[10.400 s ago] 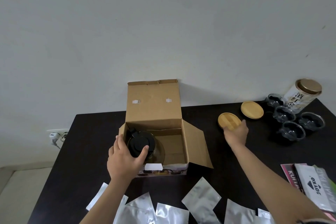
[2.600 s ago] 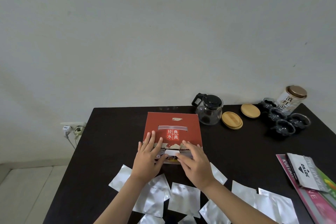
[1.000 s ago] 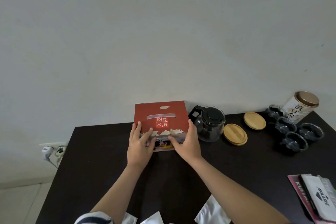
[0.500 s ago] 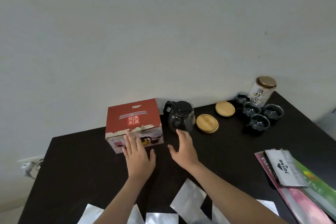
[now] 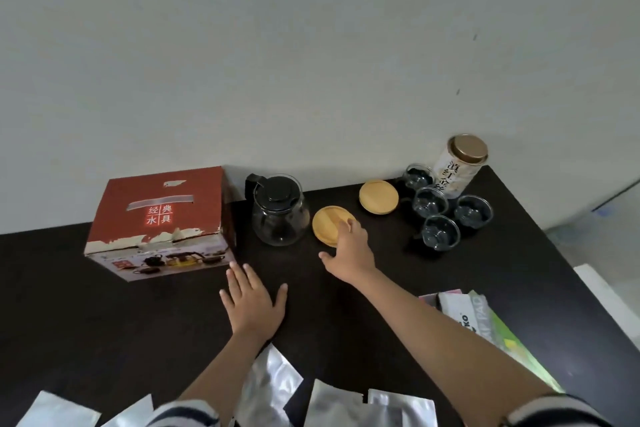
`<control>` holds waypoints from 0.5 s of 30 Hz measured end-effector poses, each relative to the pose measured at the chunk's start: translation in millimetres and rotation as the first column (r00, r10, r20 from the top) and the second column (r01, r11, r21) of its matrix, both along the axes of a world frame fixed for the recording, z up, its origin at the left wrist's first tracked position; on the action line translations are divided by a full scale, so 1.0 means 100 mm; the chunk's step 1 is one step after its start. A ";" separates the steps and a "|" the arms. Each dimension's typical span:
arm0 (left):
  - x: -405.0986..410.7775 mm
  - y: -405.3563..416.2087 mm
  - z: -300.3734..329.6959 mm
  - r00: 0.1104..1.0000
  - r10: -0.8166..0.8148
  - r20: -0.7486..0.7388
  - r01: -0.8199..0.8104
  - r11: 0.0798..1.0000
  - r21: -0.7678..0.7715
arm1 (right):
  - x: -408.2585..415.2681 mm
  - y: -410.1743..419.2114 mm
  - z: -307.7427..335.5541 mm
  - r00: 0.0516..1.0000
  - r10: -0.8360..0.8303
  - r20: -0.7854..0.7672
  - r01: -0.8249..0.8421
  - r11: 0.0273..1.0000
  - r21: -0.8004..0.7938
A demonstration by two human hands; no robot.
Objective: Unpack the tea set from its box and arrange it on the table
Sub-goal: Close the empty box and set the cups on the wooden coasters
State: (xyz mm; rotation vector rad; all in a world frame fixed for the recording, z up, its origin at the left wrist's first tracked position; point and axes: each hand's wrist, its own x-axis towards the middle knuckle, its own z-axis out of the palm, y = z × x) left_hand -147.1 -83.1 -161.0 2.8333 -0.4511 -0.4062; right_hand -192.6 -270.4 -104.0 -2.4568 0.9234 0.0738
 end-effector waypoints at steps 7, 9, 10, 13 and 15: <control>0.02 -0.16 -0.26 0.996 0.076 0.049 -0.080 0.994 0.075 | 0.47 -0.42 -0.15 0.985 0.104 -0.137 -0.105 0.994 -0.001; 0.02 -0.15 -0.28 0.995 0.079 0.067 -0.083 0.994 0.065 | 0.55 -0.46 -0.20 0.980 0.121 -0.160 -0.122 0.993 0.003; 0.03 -0.15 -0.28 0.994 0.082 0.078 -0.086 0.995 0.052 | 0.57 -0.47 -0.22 0.980 0.120 -0.158 -0.121 0.993 0.005; 0.02 -0.14 -0.29 0.993 0.087 0.085 -0.089 0.996 0.014 | 0.58 -0.49 -0.22 0.990 0.097 -0.100 -0.096 0.995 0.018; 0.01 -0.13 -0.28 0.991 0.093 0.093 -0.093 0.996 -0.007 | 0.52 -0.52 -0.19 0.997 0.063 -0.034 -0.062 0.997 0.040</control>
